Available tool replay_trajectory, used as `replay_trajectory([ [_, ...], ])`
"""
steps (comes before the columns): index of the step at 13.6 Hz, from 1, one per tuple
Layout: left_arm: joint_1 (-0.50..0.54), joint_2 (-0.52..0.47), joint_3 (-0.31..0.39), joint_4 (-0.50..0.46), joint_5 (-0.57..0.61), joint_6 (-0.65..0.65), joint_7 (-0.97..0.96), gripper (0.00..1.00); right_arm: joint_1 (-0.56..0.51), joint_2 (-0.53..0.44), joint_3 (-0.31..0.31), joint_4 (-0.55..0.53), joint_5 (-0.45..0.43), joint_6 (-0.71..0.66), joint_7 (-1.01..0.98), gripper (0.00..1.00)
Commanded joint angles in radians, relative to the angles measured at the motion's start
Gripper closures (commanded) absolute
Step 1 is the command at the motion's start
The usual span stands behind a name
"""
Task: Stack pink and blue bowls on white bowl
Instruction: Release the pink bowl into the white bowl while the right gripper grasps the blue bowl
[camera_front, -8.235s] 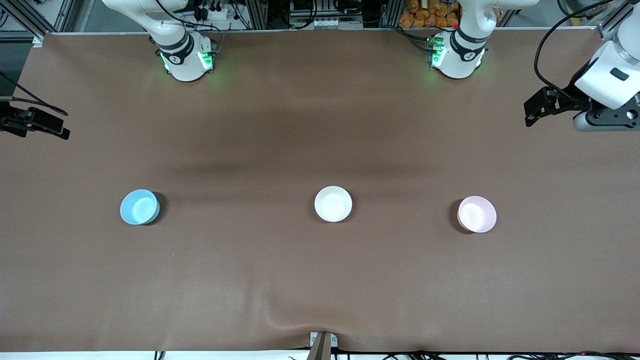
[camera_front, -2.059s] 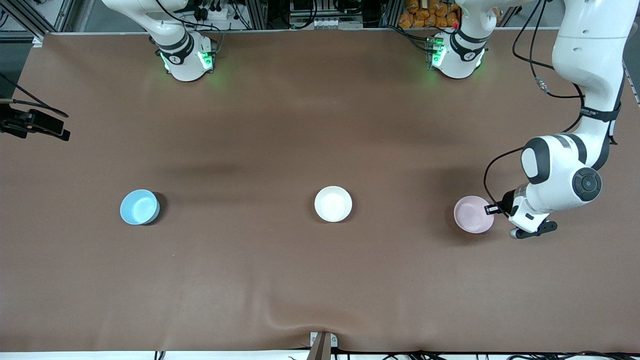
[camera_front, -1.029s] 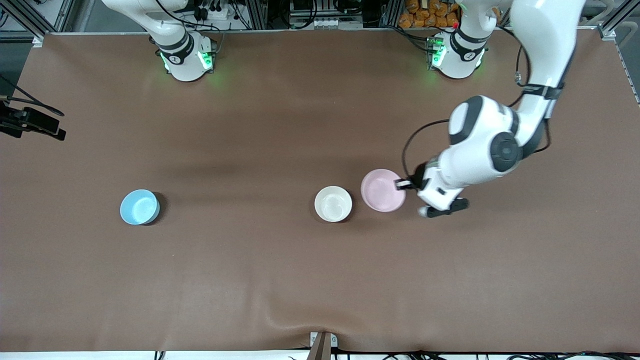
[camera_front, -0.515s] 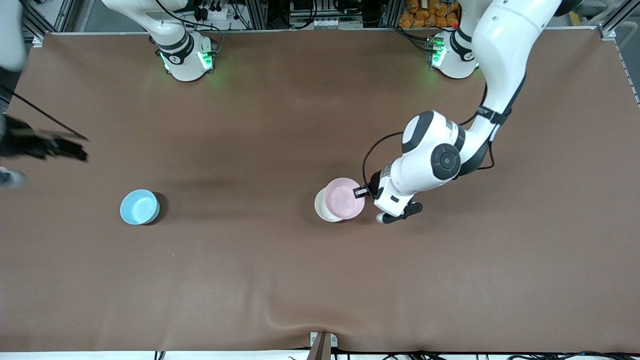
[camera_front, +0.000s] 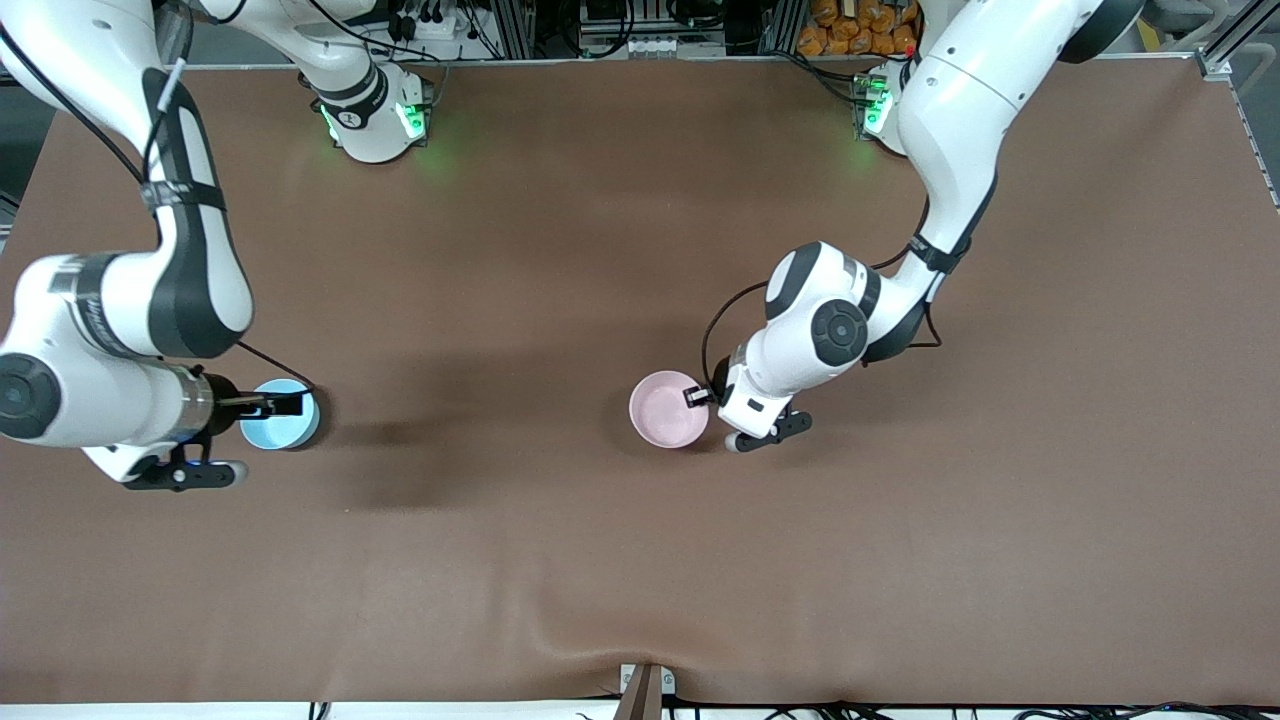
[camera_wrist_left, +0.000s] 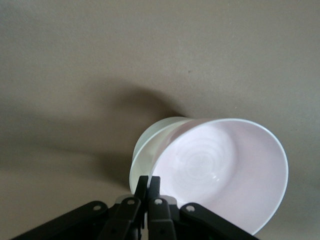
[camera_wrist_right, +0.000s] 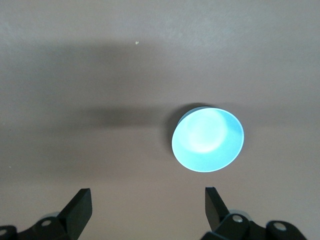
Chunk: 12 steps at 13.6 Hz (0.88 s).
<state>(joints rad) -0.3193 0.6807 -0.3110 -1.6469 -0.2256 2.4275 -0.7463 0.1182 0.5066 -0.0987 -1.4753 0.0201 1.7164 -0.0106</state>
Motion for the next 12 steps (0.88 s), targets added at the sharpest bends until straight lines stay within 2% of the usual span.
replay_trajectory([
  [1,-0.014,0.002,0.015,0.012,0.008,0.001,-0.021,1.00,0.000,0.075,-0.004,0.018,-0.003,-0.017,-0.005,0.00],
  [4,-0.014,-0.003,0.015,0.001,0.008,-0.001,-0.045,1.00,-0.055,0.110,-0.007,0.021,-0.005,-0.014,-0.175,0.00],
  [7,-0.014,-0.007,0.015,-0.008,0.009,-0.005,-0.048,1.00,-0.156,0.160,-0.007,0.016,-0.012,-0.008,-0.244,0.00],
  [9,-0.015,-0.007,0.015,-0.019,0.009,-0.005,-0.059,0.97,-0.207,0.194,-0.004,0.013,0.000,0.046,-0.384,0.00],
  [10,-0.015,-0.010,0.015,-0.024,0.009,-0.005,-0.061,0.84,-0.209,0.205,-0.006,0.015,0.000,0.061,-0.422,0.00],
  [12,-0.015,-0.020,0.015,-0.031,0.009,-0.007,-0.074,0.69,-0.209,0.234,-0.006,0.013,-0.002,0.110,-0.433,0.00],
])
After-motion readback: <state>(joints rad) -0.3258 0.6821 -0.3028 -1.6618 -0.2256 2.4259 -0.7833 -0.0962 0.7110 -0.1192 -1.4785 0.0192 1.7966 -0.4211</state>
